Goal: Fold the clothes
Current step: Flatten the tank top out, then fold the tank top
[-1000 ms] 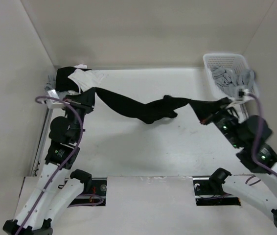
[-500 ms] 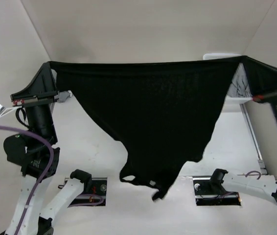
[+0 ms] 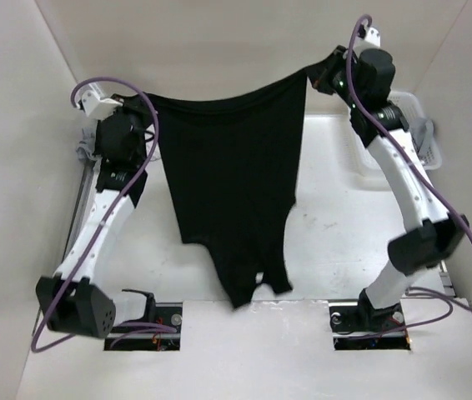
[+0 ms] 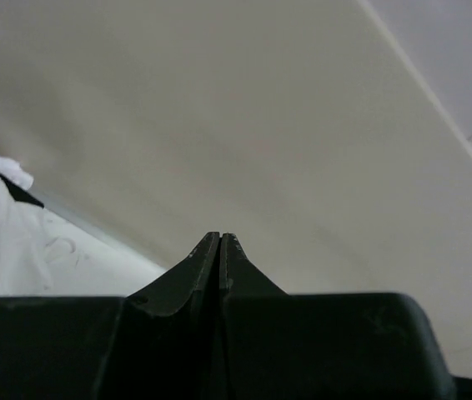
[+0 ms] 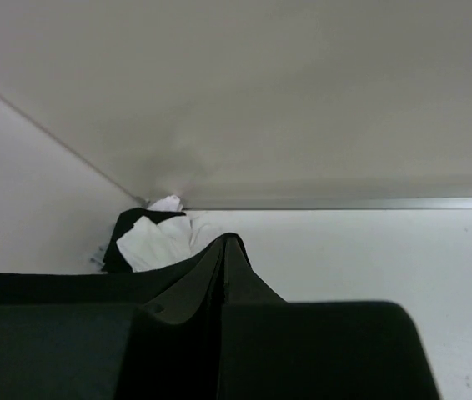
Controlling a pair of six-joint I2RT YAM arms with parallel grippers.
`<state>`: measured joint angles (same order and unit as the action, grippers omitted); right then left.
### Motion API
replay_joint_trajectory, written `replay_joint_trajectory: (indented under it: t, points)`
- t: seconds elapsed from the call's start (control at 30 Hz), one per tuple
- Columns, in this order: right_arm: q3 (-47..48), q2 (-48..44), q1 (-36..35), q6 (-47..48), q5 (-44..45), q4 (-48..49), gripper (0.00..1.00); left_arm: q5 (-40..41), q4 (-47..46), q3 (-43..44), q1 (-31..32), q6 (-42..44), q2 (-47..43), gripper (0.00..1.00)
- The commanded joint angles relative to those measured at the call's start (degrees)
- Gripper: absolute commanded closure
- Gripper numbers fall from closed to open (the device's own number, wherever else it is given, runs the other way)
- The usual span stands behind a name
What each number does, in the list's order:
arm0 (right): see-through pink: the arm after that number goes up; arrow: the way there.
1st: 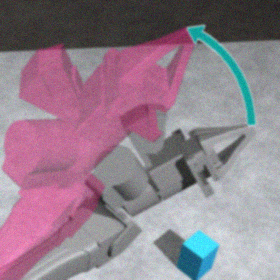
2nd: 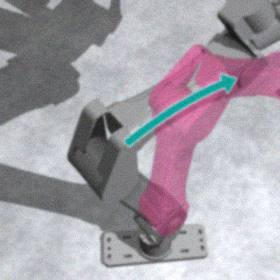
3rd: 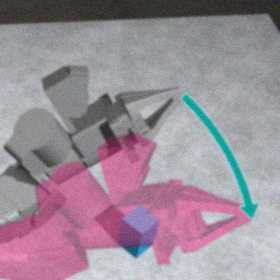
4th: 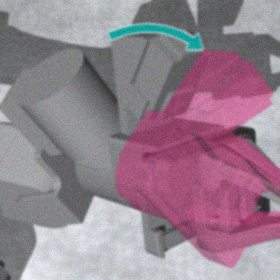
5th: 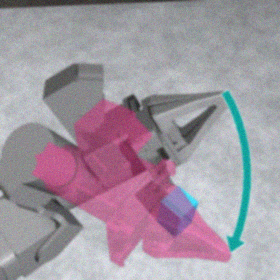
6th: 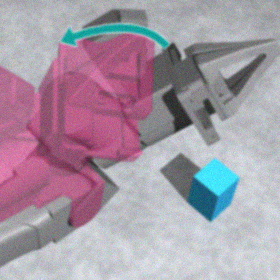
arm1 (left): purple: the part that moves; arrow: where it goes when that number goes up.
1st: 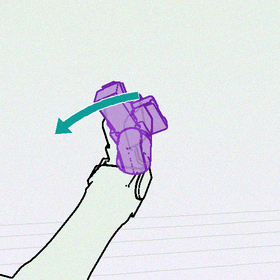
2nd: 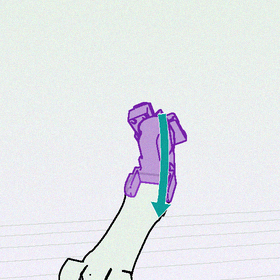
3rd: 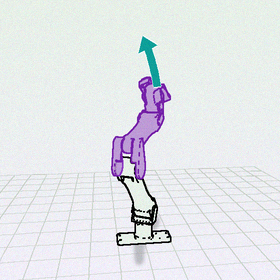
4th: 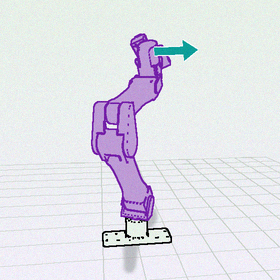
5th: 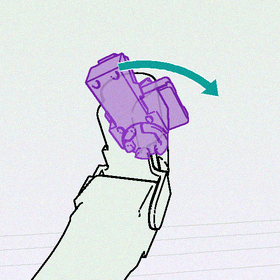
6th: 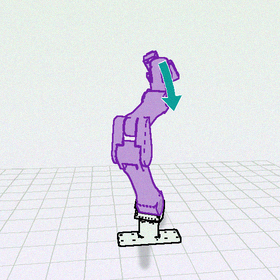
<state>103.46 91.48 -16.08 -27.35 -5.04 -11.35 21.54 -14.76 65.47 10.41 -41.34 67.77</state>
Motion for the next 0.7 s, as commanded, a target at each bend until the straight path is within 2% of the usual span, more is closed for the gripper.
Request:
replay_joint_trajectory:
  t: [0.0, 0.2, 0.27, 0.33, 0.47, 0.67]
  points:
    - [15.4, 3.7, 1.3, -3.0, -5.1, 1.3, 1.00, -2.5, -3.0, 8.6, -2.2, -2.0, 1.7, 0.99]
    - [36.4, 11.0, 1.0, -3.0, -5.4, -6.4, 1.00, -4.8, -1.8, 17.0, -4.5, -1.0, 1.8, 0.99]
    - [40.1, 10.8, 1.0, -2.5, -5.5, -7.6, 1.00, -5.3, -1.8, 18.1, -5.0, -0.4, 1.1, 0.99]
    - [39.6, 9.2, 1.0, -2.3, -5.5, -7.7, 1.00, -4.9, -1.8, 17.9, -5.1, 0.6, 0.2, 0.99]
    - [26.9, 2.3, 1.0, -1.3, -6.1, -4.0, 1.00, -4.5, -2.3, 12.2, -4.9, 0.1, -2.5, 0.99]
    - [-7.0, -13.5, 1.0, -1.0, -8.4, 8.8, 0.99, -2.8, -2.3, -4.2, -3.1, -1.5, -12.0, 0.99]
